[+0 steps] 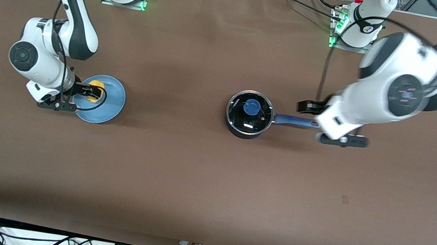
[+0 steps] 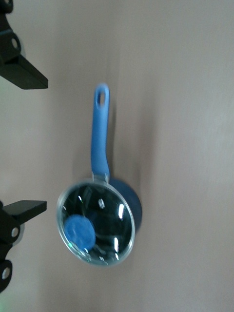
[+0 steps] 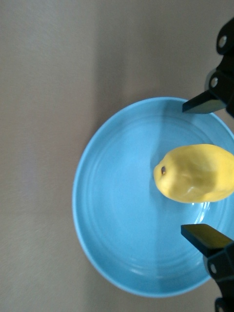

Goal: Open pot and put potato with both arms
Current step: 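Grasp the potato with the right gripper while the left gripper grasps the knob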

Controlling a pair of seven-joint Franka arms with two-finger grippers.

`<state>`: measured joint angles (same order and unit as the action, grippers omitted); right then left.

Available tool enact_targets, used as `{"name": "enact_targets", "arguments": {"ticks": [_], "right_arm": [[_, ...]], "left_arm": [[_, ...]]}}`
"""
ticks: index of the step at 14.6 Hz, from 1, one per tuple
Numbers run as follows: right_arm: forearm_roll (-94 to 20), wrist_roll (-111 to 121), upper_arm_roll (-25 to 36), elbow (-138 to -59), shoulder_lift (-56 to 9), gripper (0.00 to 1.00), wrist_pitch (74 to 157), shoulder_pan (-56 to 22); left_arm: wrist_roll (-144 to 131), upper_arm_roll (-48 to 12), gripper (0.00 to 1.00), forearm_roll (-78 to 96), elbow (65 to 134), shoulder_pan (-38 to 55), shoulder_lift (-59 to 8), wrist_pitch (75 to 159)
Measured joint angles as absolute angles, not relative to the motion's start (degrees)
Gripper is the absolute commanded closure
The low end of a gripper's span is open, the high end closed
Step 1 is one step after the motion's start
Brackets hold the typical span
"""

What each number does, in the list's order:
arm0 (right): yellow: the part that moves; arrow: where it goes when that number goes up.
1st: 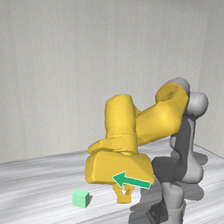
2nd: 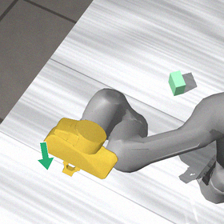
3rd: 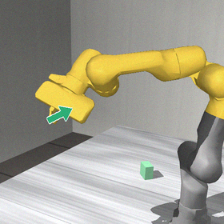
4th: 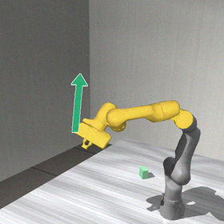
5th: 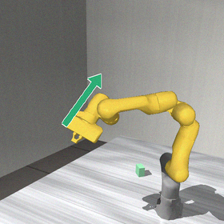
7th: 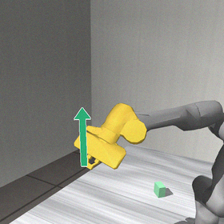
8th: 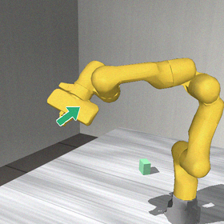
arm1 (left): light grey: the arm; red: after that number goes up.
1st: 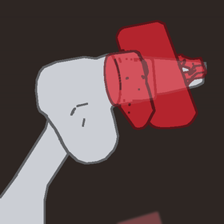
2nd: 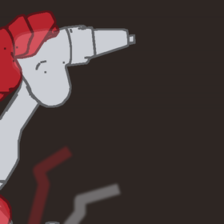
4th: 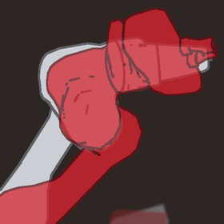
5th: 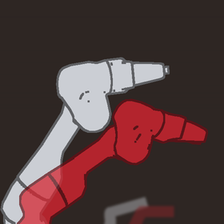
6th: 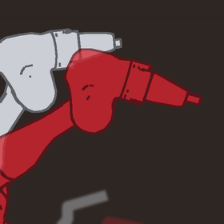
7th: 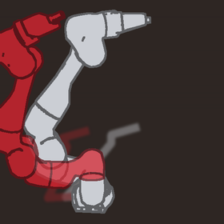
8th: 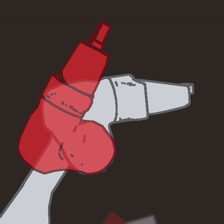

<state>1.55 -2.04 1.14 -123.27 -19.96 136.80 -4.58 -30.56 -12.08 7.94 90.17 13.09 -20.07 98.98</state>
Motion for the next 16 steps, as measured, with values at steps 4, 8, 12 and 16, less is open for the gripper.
{"name": "enact_targets", "arguments": {"ticks": [4,8,12,16], "right_arm": [[1.4,-2.17,1.14,-125.5,-19.82,0.0,139.56,-4.58],[1.32,-2.25,1.14,-128.25,-19.81,0.0,143.77,-4.58],[1.31,-2.38,1.03,-129.75,-19.81,0.18,145.75,-4.58],[1.3,-3.01,0.76,-129.84,-19.83,0.51,146.68,-4.59]], "left_arm": [[-37.56,-12.17,0.0,7.94,90.39,22.04,-26.91,109.86],[-39.68,-12.1,0.0,7.37,90.41,25.99,-32.23,113.94],[-39.63,-11.66,0.0,7.11,90.26,25.79,-32.4,113.81],[-39.63,-11.62,0.0,7.08,91.35,25.82,-32.66,113.69]]}}
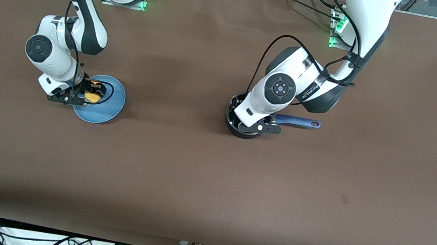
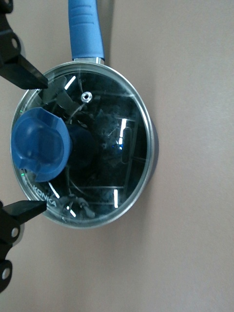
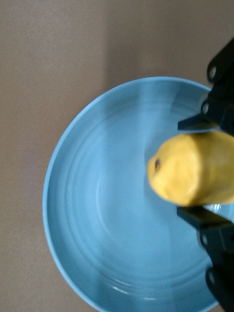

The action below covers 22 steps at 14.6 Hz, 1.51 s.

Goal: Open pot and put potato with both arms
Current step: 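Grasp the potato with the right gripper while the left gripper grasps the knob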

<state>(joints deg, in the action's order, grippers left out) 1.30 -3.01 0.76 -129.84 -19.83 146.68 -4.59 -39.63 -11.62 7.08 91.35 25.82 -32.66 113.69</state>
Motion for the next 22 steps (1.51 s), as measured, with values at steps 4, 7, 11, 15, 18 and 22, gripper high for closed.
{"name": "enact_targets", "arguments": {"ticks": [4,7,11,15,18,22], "right_arm": [[1.29,-3.1,0.71,-129.88,-19.83,0.54,147.23,-4.6],[1.29,-3.11,0.67,-129.88,-19.83,0.54,147.41,-4.62],[1.3,-3.11,0.58,-129.88,-19.83,0.54,147.6,-4.62],[1.29,-3.1,0.52,-129.88,-19.84,0.54,147.72,-4.62],[1.29,-3.1,0.5,-129.88,-19.84,0.54,147.75,-4.62],[1.29,-3.1,0.35,-129.88,-19.84,0.54,147.9,-4.63]], "left_arm": [[-39.63,-11.62,0.02,7.08,91.88,25.89,-33.03,113.69],[-39.64,-11.62,0.13,7.08,91.96,25.89,-33.16,113.69],[-39.63,-11.64,0.21,7.08,91.97,26.02,-33.49,113.7],[-39.64,-11.7,0.28,7.08,91.97,26.57,-33.53,113.7],[-39.64,-11.71,0.37,6.18,92.01,26.67,-33.6,113.7],[-39.67,-11.82,0.46,5.26,91.97,26.95,-33.58,113.71]]}}
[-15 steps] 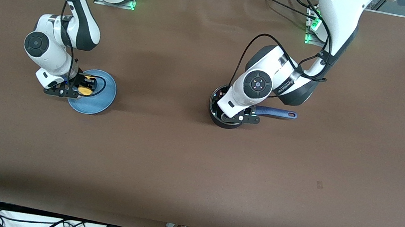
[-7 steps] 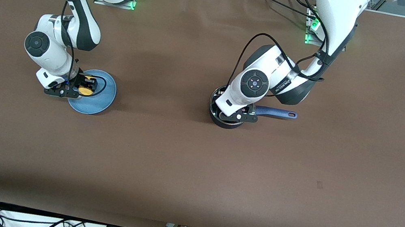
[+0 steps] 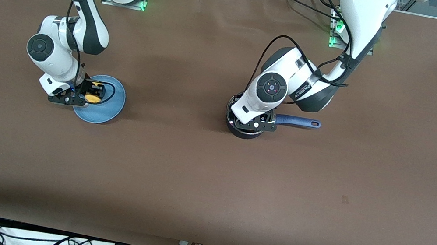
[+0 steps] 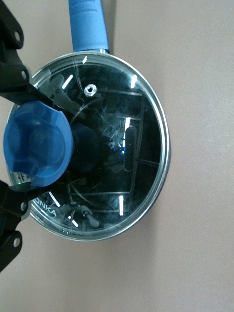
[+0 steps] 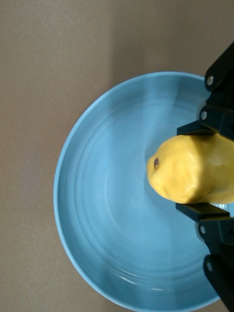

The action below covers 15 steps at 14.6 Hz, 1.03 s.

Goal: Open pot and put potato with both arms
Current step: 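Grasp the potato with the right gripper while the left gripper grasps the knob, then lift the lid with the left gripper while the right gripper lifts the potato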

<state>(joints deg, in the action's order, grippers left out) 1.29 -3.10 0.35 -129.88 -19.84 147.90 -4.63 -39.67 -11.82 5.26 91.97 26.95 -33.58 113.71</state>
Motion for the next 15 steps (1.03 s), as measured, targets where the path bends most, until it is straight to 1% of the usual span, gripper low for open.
{"name": "enact_targets", "arguments": {"ticks": [1,2,3,6,7,9,11,13,15], "right_arm": [[1.29,-3.11,0.32,-129.87,-19.84,0.54,148.0,-4.63],[1.29,-3.1,0.27,-129.82,-19.85,0.54,148.19,-4.63],[1.29,-3.1,0.22,-129.71,-19.84,0.54,148.31,-4.63],[1.29,-3.1,-0.05,-129.2,-19.64,0.54,148.55,-4.64],[1.3,-3.1,-0.29,-128.93,-19.49,0.54,148.56,-4.64],[1.29,-3.1,-0.66,-128.63,-18.82,0.54,148.55,-4.66],[1.3,-3.08,-0.77,-128.45,-18.04,0.54,148.54,-4.66],[1.3,-3.07,-1.31,-128.22,-17.55,0.54,148.46,-4.66],[1.3,-3.07,-2.16,-128.03,-16.83,0.54,148.41,-4.67]], "left_arm": [[-39.67,-11.82,0.51,5.23,91.97,26.96,-33.58,113.71],[-39.67,-11.82,0.53,5.22,91.97,26.96,-33.58,113.71],[-39.67,-11.82,0.6,5.21,91.97,26.96,-33.58,113.71],[-39.67,-11.82,0.69,5.21,91.97,26.97,-33.57,113.7],[-39.67,-11.82,0.79,5.21,91.97,26.97,-33.57,113.68],[-39.67,-11.85,0.85,5.21,91.75,26.99,-33.51,112.95],[-39.71,-11.73,0.95,5.2,91.41,26.92,-32.9,110.18],[-39.72,-11.47,1.0,5.19,91.24,26.75,-31.62,107.67],[-39.72,-11.36,1.0,5.16,91.18,26.24,-29.91,105.61]]}}
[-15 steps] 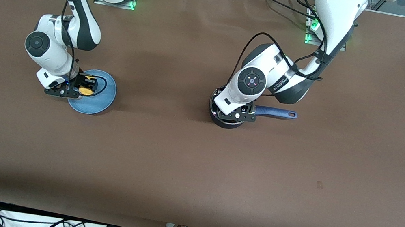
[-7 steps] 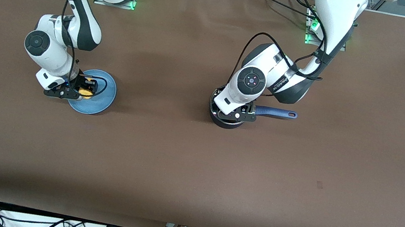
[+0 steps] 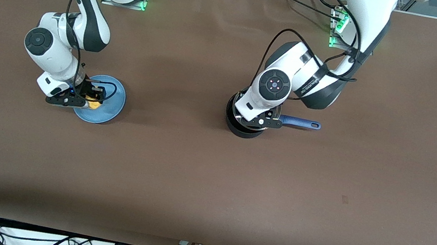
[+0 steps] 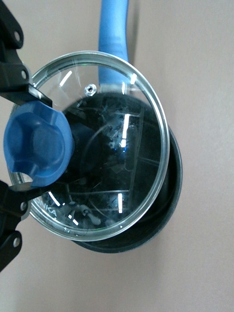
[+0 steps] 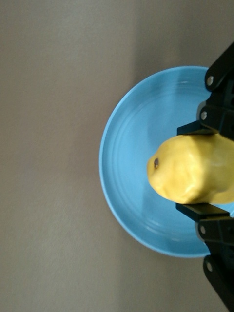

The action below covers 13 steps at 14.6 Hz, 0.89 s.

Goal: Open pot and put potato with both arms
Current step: 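Lift the lid with the left gripper while the right gripper lifts the potato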

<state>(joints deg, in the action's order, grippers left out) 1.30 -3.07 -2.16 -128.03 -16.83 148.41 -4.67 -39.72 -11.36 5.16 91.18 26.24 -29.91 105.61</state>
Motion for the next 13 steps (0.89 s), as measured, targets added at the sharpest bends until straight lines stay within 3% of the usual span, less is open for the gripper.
{"name": "enact_targets", "arguments": {"ticks": [4,8,13], "right_arm": [[1.25,-5.32,-6.4,-125.3,-15.37,0.54,145.33,-4.74],[1.2,-18.7,-14.54,-119.03,-15.46,0.54,139.91,-5.28],[1.03,-43.99,-18.34,-107.18,-19.46,0.54,136.33,-15.16]], "left_arm": [[-37.92,-11.15,1.0,4.87,91.11,22.62,-26.83,102.11],[-28.71,-10.91,1.0,4.75,90.98,15.23,-23.52,98.45],[-10.79,-10.53,1.0,0.61,92.63,4.19,-17.31,92.08]]}}
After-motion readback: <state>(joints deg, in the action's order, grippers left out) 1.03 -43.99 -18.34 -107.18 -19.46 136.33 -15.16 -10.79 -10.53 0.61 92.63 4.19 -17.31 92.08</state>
